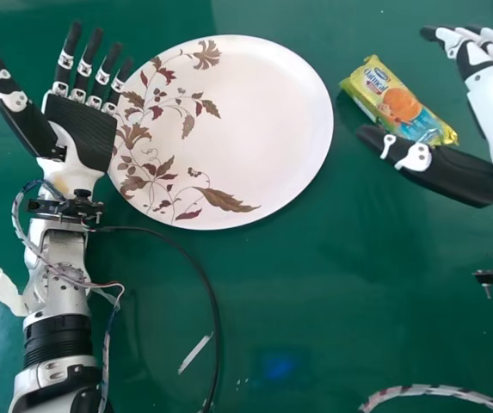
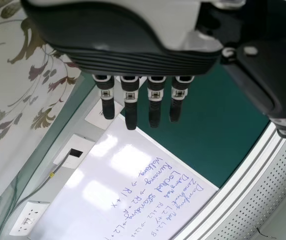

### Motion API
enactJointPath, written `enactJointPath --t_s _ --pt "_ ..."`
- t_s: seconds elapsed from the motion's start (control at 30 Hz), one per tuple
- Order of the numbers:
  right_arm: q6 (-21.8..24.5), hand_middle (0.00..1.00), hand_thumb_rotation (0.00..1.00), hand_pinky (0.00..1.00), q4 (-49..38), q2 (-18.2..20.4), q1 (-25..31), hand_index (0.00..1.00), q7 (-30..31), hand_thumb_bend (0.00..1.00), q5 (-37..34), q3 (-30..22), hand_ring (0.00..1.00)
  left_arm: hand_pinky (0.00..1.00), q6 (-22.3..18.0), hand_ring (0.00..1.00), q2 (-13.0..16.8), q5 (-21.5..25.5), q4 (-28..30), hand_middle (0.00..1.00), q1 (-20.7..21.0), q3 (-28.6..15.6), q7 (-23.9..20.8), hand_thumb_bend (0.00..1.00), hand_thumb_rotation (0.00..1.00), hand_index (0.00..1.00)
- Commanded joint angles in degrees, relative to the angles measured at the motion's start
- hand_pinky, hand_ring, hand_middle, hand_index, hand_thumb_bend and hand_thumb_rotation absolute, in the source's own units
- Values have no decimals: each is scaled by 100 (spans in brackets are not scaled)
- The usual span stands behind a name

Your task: Pick up biscuit and place it in the plate

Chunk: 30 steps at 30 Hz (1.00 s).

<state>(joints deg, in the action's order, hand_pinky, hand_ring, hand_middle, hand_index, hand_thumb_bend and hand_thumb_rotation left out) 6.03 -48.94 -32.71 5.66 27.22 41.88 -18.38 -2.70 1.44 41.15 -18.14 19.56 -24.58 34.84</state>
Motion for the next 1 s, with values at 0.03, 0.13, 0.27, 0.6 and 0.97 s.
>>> enactJointPath --t_s 0.03,0.13,0.27,0.6,0.97 --pt "156 100 100 100 -190 -147 -67 100 305 100 215 -20 100 89 69 86 -169 81 -403 92 -428 -42 96 100 78 94" --pt "215 100 100 100 -210 -218 -144 100 460 100 504 38 100 83 -5 84 -135 0 -434 90 -419 -18 122 100 79 93" --pt "358 100 98 100 -234 -274 -284 100 817 100 878 157 100 84 -30 84 -108 -22 -457 91 -409 7 140 100 79 93" --pt "429 100 86 100 -308 -499 -796 100 1736 100 1579 352 100 85 107 84 -91 68 -440 90 -386 -6 143 100 79 93" --pt "537 100 86 100 -328 -466 -1235 100 2507 100 2051 424 100 85 64 85 -109 -21 -419 91 -385 32 -31 100 74 90"
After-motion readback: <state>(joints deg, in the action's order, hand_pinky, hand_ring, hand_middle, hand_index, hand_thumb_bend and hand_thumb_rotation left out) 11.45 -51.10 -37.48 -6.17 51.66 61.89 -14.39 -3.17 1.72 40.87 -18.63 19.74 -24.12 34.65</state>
